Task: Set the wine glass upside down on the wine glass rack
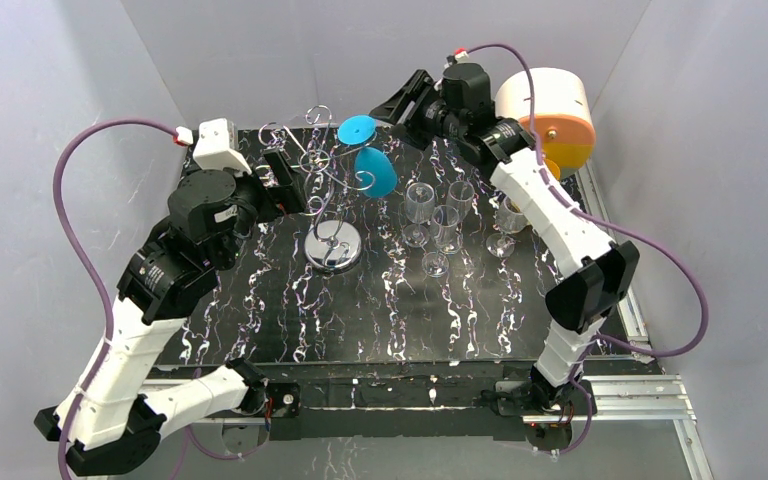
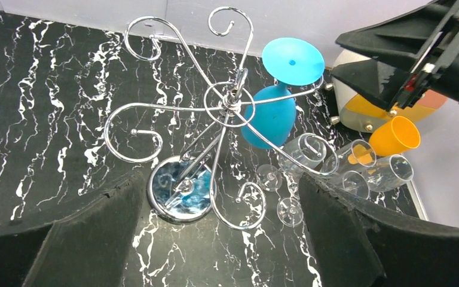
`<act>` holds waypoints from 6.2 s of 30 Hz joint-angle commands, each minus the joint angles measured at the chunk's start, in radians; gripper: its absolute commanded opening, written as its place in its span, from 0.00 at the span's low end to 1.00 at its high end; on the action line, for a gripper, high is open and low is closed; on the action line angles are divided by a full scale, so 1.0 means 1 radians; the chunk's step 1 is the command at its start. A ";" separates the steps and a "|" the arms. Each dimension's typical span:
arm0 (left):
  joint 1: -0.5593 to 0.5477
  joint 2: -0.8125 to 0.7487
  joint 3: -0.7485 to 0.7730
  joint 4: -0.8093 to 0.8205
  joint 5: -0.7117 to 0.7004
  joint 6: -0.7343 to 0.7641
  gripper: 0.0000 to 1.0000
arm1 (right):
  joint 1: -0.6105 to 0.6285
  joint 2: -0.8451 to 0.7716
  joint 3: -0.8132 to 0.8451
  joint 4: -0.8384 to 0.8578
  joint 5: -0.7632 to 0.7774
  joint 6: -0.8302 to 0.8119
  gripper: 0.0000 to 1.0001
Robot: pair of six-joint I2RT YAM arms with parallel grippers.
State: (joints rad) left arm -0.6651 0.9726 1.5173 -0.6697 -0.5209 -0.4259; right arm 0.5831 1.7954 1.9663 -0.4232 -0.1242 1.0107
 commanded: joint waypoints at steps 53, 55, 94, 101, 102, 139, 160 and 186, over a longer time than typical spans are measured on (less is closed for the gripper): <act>-0.002 0.102 -0.042 0.310 0.207 -0.077 0.95 | -0.129 -0.226 -0.373 -0.390 0.422 -0.506 0.37; -0.001 0.105 -0.043 0.313 0.206 -0.076 0.95 | -0.129 -0.210 -0.348 -0.406 0.435 -0.517 0.32; -0.001 0.188 0.045 0.340 0.414 -0.284 0.95 | -0.130 -0.444 -0.234 -0.393 0.544 -0.589 0.01; -0.001 0.300 0.147 0.385 0.491 -0.326 0.93 | -0.130 -0.571 -0.279 -0.299 0.541 -0.544 0.01; -0.002 0.317 0.164 0.388 0.499 -0.339 0.93 | -0.130 -0.586 -0.283 -0.284 0.535 -0.537 0.01; -0.055 0.679 0.304 0.905 0.625 -1.114 0.66 | -0.130 -0.804 -0.452 0.383 0.262 -0.480 0.01; -0.057 0.693 0.322 0.971 0.427 -1.211 0.26 | -0.130 -0.827 -0.515 0.415 0.190 -0.507 0.01; -0.056 0.634 0.280 1.046 0.354 -1.085 0.00 | -0.129 -0.913 -0.574 0.380 0.188 -0.541 0.75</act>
State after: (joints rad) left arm -0.7231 1.6852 1.8061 0.3367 -0.1223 -1.5581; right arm 0.4519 0.9283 1.3972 -0.0734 0.0307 0.4942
